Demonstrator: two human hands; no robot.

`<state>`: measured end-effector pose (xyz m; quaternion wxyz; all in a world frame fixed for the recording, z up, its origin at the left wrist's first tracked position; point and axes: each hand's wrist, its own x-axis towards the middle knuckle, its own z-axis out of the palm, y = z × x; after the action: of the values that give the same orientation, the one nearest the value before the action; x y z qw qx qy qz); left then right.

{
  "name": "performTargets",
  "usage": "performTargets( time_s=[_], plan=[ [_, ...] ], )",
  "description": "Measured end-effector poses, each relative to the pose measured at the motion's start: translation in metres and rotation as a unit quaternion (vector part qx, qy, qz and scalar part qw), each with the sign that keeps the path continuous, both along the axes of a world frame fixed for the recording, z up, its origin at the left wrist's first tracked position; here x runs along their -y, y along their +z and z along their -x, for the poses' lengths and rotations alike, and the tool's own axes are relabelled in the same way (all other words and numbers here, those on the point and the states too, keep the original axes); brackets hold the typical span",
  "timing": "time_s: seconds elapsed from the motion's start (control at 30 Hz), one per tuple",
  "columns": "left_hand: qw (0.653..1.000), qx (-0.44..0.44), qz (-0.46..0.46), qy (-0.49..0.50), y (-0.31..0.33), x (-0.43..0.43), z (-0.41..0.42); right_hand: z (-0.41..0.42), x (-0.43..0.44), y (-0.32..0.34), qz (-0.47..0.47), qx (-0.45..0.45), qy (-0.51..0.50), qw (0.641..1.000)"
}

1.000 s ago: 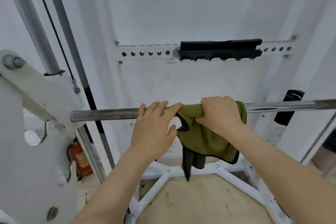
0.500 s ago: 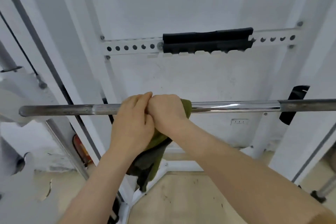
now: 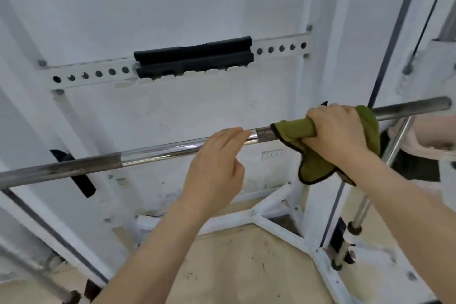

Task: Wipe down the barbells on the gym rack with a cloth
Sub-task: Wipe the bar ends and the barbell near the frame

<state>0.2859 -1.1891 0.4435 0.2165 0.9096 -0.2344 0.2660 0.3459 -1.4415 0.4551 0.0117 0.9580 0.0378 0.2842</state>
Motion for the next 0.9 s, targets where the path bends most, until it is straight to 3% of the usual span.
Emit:
performTargets(
  time_s=[0.13, 0.23, 0.37, 0.53, 0.67, 0.8, 0.9],
  plan=[
    [0.997, 0.050, -0.053, 0.028, 0.000, 0.001, -0.006, 0.011, -0.075, 0.004, -0.007, -0.022, 0.013, 1.000],
    [0.989, -0.014, -0.075, 0.123, 0.018, 0.003, -0.013, 0.018, -0.133, 0.001, -0.002, -0.014, 0.071, 0.997],
    [0.948, -0.048, -0.243, 0.199, 0.030, -0.015, -0.032, 0.012, -0.108, -0.004, 0.046, 0.029, 0.136, 0.989],
    [0.950, -0.021, -0.258, 0.175, 0.031, -0.016, -0.044, 0.005, -0.023, 0.006, 0.008, -0.036, 0.024, 0.999],
    [0.953, -0.017, -0.258, 0.157, 0.029, -0.016, -0.050, 0.008, -0.047, 0.016, 0.028, -0.098, -0.071, 0.992],
    [0.953, -0.029, -0.256, 0.161, 0.030, -0.015, -0.054, 0.010, -0.123, 0.012, 0.063, -0.092, 0.004, 0.994],
    [0.952, -0.046, -0.250, 0.168, 0.030, -0.013, -0.054, 0.004, -0.122, 0.002, 0.067, -0.034, 0.070, 0.995]
  ],
)
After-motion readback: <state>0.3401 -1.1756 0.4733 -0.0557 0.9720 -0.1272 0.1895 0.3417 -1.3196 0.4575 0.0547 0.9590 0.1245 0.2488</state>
